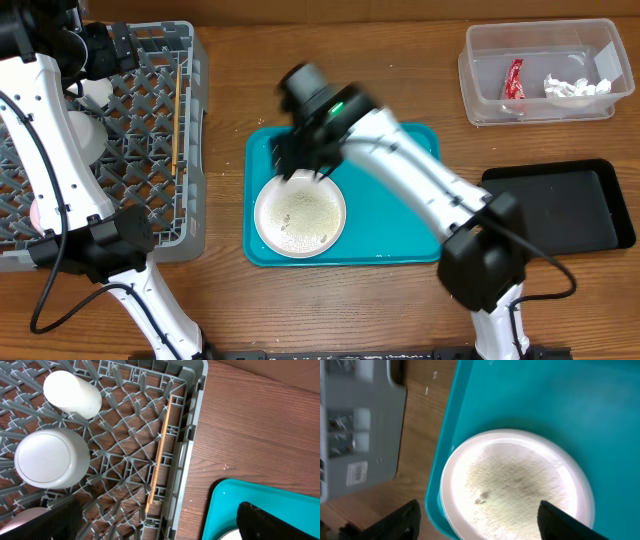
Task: Sort waste into correct bins and load items into the dishwasher
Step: 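Grasp the rim of the white rice plate with the right gripper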
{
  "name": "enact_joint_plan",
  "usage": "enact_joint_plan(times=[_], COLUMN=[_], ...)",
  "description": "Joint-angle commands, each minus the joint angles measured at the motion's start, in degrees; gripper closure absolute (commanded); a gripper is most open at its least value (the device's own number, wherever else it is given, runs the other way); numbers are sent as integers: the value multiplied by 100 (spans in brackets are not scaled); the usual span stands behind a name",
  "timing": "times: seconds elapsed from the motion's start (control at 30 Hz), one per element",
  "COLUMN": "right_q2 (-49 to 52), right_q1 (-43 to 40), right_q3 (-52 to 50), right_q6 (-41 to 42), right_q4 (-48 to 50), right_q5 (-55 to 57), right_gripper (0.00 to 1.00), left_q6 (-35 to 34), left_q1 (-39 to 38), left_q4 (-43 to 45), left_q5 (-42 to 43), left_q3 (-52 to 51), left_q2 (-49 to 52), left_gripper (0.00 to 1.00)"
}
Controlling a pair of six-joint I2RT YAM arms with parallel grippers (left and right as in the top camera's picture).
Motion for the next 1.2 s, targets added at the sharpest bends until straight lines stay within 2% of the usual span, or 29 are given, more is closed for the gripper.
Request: enact_joint_plan(times=[0.0, 0.07, 0.27, 0.57, 0.7, 1.0, 1.17], right_q2=[15, 15, 22, 256, 422, 629, 625], right_q1=[715, 1001, 1670, 2059, 2057, 2081, 2057], right_q3=[-490, -715, -1342, -1604, -1696, -1720, -1720], right_q6=[852, 863, 798, 669, 669, 671, 673], right_q4=[483, 780, 1641, 1829, 1829, 1709, 1626], right_q5=[1126, 1228, 1515, 2070, 2072, 2052, 2345], right_gripper=[37, 47, 63, 66, 72, 74, 91], left_q6=[-74, -74, -74, -74, -74, -74, -74], left_q1=[-15, -15, -15, -15, -15, -15, -15], left_q4=[9, 9, 9, 9, 9, 9, 9], left_q5=[-20, -20, -20, -20, -20, -20, -20], left_q3=[4, 4, 4, 4, 4, 4, 4], left_q2=[50, 50, 50, 50, 50, 50, 50], left_gripper=[0, 0, 0, 0, 0, 0, 0])
